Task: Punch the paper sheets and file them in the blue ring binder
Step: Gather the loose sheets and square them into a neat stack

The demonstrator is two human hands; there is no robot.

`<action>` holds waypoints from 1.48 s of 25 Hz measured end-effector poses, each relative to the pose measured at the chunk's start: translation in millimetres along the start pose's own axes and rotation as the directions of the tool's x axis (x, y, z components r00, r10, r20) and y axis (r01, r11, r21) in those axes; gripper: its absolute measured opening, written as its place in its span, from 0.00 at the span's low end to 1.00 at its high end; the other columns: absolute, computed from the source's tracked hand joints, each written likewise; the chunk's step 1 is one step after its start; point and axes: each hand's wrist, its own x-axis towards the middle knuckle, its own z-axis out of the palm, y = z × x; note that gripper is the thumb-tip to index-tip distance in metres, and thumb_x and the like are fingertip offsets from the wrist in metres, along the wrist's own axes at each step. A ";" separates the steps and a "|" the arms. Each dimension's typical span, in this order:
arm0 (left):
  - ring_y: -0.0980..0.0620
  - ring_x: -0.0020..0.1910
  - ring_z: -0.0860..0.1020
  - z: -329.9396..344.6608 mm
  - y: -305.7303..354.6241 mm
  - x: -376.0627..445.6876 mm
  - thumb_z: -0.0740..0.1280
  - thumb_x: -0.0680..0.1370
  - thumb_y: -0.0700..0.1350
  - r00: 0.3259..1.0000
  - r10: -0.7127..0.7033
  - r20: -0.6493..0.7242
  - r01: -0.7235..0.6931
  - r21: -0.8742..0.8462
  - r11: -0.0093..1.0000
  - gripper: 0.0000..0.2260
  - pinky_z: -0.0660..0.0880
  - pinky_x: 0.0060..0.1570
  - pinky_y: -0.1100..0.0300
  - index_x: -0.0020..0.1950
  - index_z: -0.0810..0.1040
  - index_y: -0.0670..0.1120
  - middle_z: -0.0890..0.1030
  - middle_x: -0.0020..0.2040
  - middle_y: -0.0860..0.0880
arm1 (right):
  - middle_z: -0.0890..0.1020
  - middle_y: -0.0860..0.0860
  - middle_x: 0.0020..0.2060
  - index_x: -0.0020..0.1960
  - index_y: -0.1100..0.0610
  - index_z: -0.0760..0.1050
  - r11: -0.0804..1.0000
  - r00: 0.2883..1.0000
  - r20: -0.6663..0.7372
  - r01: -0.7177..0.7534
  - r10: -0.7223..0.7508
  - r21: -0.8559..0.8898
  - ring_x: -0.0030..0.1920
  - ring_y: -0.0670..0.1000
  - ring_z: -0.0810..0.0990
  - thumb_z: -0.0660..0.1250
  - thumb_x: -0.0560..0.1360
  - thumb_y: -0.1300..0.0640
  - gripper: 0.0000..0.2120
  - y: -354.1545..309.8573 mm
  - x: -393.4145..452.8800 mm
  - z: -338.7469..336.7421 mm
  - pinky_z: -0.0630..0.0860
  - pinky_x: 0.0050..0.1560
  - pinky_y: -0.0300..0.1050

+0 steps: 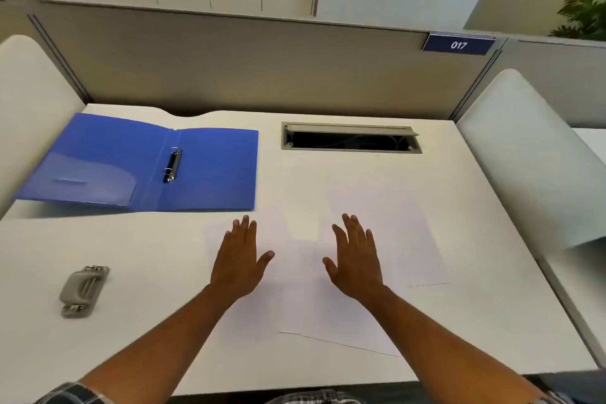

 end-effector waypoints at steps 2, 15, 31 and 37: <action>0.47 0.80 0.40 11.6 -6.5 -15.3 0.53 0.81 0.62 0.994 -0.034 0.106 0.035 -0.007 0.999 0.35 0.43 0.78 0.53 0.81 0.45 0.44 0.41 0.81 0.47 | 0.55 0.57 0.82 0.78 0.57 0.63 0.997 0.996 0.071 -0.056 0.052 0.061 0.82 0.58 0.51 0.65 0.77 0.42 0.35 2.4 -22.3 12.0 0.55 0.79 0.62; 0.43 0.75 0.28 64.3 -15.4 -63.3 0.59 0.78 0.62 0.871 0.314 0.378 -0.344 0.014 0.939 0.34 0.38 0.75 0.48 0.77 0.41 0.67 0.32 0.78 0.61 | 0.70 0.53 0.72 0.73 0.53 0.69 0.839 0.860 0.070 -0.508 0.505 0.195 0.71 0.56 0.69 0.69 0.72 0.33 0.37 52.5 -111.6 40.7 0.73 0.66 0.55; 0.47 0.78 0.32 83.0 -9.8 -73.2 0.63 0.78 0.61 0.944 0.239 0.228 -0.237 -0.033 0.971 0.29 0.38 0.76 0.49 0.77 0.56 0.65 0.43 0.80 0.61 | 0.69 0.54 0.67 0.77 0.57 0.60 0.775 0.764 0.243 -0.628 0.598 0.071 0.66 0.56 0.70 0.69 0.67 0.27 0.51 50.9 -98.7 35.7 0.76 0.58 0.50; 0.50 0.80 0.41 82.0 -5.8 -70.4 0.63 0.78 0.61 0.948 0.230 0.219 -0.226 -0.044 0.973 0.26 0.42 0.77 0.50 0.76 0.61 0.63 0.47 0.80 0.60 | 0.69 0.51 0.65 0.70 0.52 0.71 0.841 0.851 0.110 -0.525 0.514 0.130 0.66 0.56 0.70 0.72 0.68 0.31 0.38 71.0 -78.8 28.1 0.75 0.60 0.53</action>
